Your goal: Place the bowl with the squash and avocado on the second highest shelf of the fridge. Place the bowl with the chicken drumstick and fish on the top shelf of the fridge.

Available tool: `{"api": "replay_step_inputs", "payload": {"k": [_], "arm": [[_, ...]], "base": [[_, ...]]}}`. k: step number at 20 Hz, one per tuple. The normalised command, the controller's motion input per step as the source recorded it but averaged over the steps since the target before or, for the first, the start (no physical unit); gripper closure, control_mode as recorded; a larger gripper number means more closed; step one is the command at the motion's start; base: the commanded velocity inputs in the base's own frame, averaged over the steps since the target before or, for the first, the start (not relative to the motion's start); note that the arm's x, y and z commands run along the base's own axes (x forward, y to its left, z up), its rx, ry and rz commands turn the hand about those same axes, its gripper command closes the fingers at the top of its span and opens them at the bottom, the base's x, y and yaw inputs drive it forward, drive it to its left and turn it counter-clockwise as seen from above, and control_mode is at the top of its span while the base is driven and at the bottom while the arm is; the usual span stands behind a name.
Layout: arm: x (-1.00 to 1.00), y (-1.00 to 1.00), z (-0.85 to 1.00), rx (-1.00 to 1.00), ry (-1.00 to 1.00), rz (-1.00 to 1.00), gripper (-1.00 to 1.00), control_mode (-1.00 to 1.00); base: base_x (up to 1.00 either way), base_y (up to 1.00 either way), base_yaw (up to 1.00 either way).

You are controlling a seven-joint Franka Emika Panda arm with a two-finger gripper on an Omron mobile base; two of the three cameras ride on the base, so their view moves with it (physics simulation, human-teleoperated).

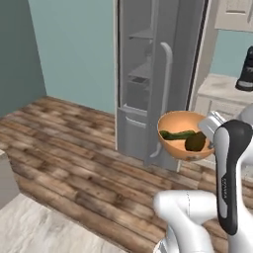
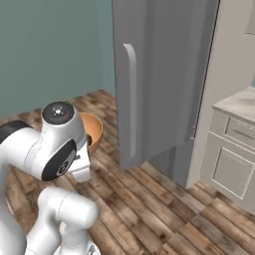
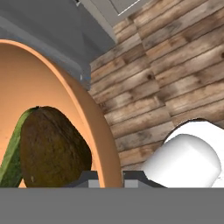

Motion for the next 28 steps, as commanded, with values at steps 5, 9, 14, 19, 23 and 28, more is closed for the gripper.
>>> {"api": "replay_step_inputs", "payload": {"k": [5, 9, 14, 19, 23, 28], "arm": [[0.0, 0.0, 0.0, 0.0, 0.0, 0.0, 1.0, 1.0], [0.0, 0.0, 0.0, 0.0, 0.0, 0.0, 1.0, 1.0], [0.0, 0.0, 0.0, 0.0, 0.0, 0.0, 1.0, 1.0], [0.0, 0.0, 0.0, 0.0, 0.0, 0.0, 1.0, 1.0], [0.0, 0.0, 0.0, 0.0, 0.0, 0.0, 1.0, 1.0], [0.0, 0.0, 0.0, 0.0, 0.0, 0.0, 1.0, 1.0]], "base": [[0.97, -0.61, 0.62], [0.22, -0.04, 0.61], [-0.38, 0.5, 0.58], [0.83, 0.37, 0.15], [1.0, 0.24, 0.01], [1.0, -0.47, 0.12]]}}
